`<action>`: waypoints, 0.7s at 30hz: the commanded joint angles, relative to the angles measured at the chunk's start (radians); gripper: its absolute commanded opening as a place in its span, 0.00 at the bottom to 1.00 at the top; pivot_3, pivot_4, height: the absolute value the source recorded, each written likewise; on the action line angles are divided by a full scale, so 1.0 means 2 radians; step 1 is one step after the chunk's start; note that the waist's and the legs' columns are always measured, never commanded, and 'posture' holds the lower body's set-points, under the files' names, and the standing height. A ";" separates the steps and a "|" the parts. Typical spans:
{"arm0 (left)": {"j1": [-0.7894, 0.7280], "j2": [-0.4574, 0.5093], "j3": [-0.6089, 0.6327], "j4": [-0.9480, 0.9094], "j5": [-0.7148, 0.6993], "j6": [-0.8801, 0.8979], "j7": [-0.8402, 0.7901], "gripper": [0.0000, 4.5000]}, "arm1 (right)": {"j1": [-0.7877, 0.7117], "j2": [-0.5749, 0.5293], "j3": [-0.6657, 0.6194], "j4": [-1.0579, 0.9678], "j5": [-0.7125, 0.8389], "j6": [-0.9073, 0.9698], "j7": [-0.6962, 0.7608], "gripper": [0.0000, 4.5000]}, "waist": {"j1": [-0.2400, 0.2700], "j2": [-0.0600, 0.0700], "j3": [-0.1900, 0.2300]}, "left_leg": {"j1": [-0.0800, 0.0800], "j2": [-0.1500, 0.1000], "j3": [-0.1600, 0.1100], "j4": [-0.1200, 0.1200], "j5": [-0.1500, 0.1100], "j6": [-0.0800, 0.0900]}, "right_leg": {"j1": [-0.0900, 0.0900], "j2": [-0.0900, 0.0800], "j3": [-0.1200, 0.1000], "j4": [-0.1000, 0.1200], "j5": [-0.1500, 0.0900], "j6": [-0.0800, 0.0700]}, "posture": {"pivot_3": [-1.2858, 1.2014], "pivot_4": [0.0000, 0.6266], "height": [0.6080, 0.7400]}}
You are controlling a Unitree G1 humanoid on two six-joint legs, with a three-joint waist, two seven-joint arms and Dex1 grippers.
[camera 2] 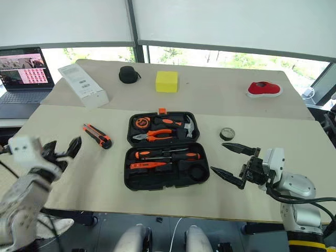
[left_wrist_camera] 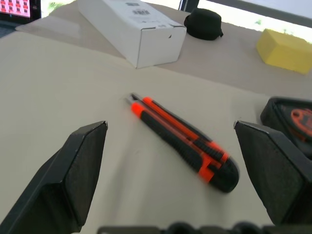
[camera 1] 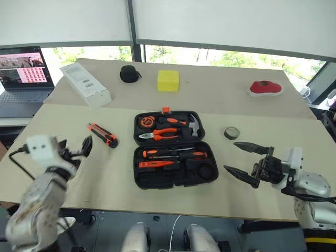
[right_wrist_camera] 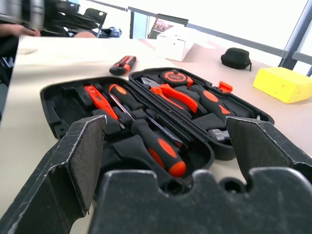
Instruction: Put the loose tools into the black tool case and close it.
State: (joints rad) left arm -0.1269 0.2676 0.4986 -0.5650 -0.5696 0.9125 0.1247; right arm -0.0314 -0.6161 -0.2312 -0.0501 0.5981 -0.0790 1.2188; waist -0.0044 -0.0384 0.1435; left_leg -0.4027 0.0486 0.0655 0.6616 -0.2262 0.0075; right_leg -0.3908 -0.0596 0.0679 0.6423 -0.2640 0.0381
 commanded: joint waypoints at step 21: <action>-0.249 -0.117 -0.049 0.265 0.175 -0.001 0.199 1.00 | -0.004 -0.004 -0.005 -0.088 0.023 0.068 -0.025 1.00 | 0.000 -0.002 0.001 | -0.001 -0.001 -0.001 0.000 0.000 0.000 | 0.000 0.000 -0.001 -0.001 0.000 0.000 | 0.52 0.24 1.00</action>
State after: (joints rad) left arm -0.5997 0.0345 0.4005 -0.0506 -0.2286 0.9322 0.5268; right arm -0.0423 -0.6199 -0.2129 -0.1825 0.6135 0.0520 1.1796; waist -0.0051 -0.0424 0.1459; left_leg -0.4053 0.0455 0.0626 0.6616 -0.2266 0.0066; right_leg -0.3915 -0.0600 0.0661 0.6410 -0.2638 0.0387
